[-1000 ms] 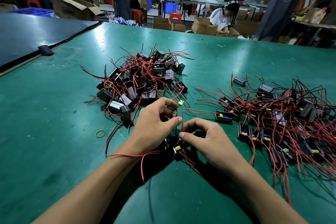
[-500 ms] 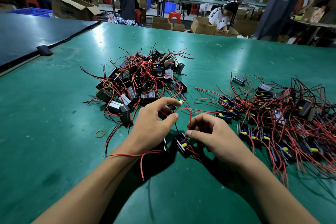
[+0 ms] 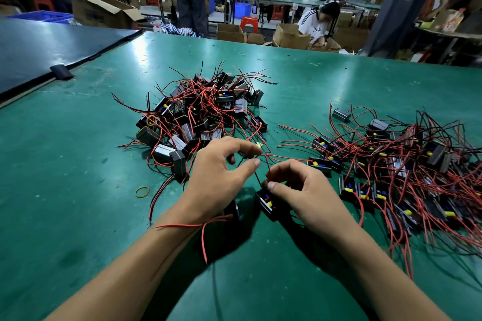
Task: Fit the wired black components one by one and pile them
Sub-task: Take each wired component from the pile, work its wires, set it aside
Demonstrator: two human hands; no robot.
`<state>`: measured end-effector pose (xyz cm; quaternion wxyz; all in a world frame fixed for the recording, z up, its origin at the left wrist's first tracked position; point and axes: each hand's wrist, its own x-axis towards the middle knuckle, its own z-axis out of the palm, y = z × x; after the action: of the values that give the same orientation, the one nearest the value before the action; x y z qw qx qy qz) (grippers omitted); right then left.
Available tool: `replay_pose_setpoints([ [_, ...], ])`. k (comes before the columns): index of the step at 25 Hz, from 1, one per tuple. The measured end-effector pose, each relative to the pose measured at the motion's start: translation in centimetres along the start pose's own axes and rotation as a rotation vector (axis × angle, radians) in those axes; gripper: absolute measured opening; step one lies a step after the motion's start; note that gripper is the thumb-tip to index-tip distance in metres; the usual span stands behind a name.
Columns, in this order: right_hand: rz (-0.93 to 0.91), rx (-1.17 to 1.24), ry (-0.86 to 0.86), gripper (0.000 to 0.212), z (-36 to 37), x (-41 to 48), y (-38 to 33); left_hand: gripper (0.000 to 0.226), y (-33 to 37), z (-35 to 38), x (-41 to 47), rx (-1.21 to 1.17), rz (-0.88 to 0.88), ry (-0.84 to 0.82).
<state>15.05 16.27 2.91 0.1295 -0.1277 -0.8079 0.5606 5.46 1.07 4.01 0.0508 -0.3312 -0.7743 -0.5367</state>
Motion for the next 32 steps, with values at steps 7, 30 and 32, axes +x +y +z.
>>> replay_pose_setpoints([
  [7, -0.001, 0.025, 0.003, 0.008, 0.05, 0.11, 0.35, 0.01, -0.13, 0.11, 0.12, -0.072, -0.101, -0.039],
  [30, -0.004, 0.029, -0.021, 0.013, -0.19, 0.26, 0.64, 0.01, 0.49, -0.1, -0.16, 0.01, -0.076, -0.047],
  [32, -0.002, 0.02, -0.016, 0.013, -0.26, 0.31, 0.69, 0.01, 0.64, -0.1, -0.2, -0.005, -0.074, -0.057],
])
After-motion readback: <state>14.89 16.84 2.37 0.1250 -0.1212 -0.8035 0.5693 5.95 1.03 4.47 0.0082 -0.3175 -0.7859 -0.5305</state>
